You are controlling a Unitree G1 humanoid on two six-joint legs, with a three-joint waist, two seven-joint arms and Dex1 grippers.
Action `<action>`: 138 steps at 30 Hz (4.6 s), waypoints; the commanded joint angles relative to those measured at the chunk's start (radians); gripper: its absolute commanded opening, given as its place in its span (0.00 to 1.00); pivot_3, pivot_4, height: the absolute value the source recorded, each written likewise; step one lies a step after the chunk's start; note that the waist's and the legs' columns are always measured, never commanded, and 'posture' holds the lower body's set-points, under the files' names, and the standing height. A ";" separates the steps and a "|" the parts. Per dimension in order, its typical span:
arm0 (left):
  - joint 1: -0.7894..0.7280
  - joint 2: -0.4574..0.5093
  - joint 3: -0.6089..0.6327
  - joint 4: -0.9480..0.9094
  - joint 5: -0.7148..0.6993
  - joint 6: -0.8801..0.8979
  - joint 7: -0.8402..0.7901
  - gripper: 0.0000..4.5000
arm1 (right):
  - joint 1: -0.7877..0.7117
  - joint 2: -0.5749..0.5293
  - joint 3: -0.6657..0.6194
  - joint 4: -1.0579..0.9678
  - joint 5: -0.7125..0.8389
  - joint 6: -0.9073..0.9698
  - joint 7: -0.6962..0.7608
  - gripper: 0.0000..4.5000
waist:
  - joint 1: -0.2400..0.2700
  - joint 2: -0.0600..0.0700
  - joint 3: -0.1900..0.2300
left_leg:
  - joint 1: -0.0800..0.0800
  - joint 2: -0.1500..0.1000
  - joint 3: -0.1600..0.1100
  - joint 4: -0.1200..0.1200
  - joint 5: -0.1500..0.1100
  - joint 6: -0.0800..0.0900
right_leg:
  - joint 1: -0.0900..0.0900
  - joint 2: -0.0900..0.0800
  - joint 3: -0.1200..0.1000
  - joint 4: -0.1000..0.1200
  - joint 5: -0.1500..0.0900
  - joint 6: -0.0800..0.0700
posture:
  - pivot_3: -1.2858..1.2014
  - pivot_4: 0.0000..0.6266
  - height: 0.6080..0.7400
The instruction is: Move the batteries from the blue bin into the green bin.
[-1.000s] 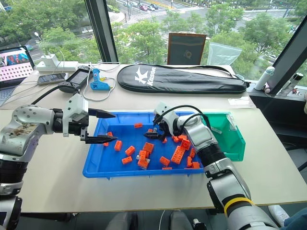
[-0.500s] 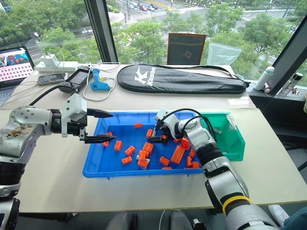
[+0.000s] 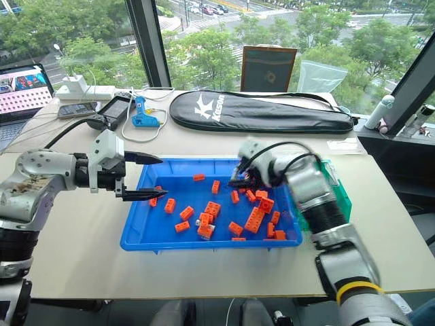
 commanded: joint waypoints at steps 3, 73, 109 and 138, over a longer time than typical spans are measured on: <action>-0.052 -0.025 0.003 0.013 -0.021 -0.013 -0.018 1.00 | 0.062 -0.181 -0.077 -0.147 0.010 0.078 0.016 0.56 | -0.001 0.000 0.000 | 0.000 0.000 0.000 0.000 0.000 0.000 | 0.000 0.001 0.000 0.000 0.000 0.000 | 0.52 0.24 1.00; -0.048 0.012 0.001 -0.018 -0.030 0.022 -0.034 1.00 | 0.165 0.125 0.289 -0.451 0.184 0.303 -0.133 0.31 | -0.011 0.000 0.000 | -0.001 0.002 0.001 0.002 0.000 0.000 | -0.003 0.002 0.002 0.003 0.000 -0.001 | 0.52 0.24 1.00; -0.055 -0.020 -0.016 0.010 -0.017 -0.012 -0.033 1.00 | 0.120 0.093 0.286 -0.339 0.163 0.112 -0.033 0.99 | -0.010 0.000 0.000 | -0.001 0.002 0.001 0.004 0.000 0.000 | -0.005 0.002 0.002 0.010 0.000 -0.001 | 0.52 0.24 1.00; -0.047 -0.020 -0.010 0.027 -0.011 -0.030 -0.030 1.00 | 0.072 0.173 0.291 -0.139 0.060 0.100 -0.065 0.77 | -0.013 0.000 0.000 | -0.001 0.002 0.001 0.004 0.000 0.000 | -0.005 0.003 0.002 0.010 0.000 -0.002 | 0.52 0.24 1.00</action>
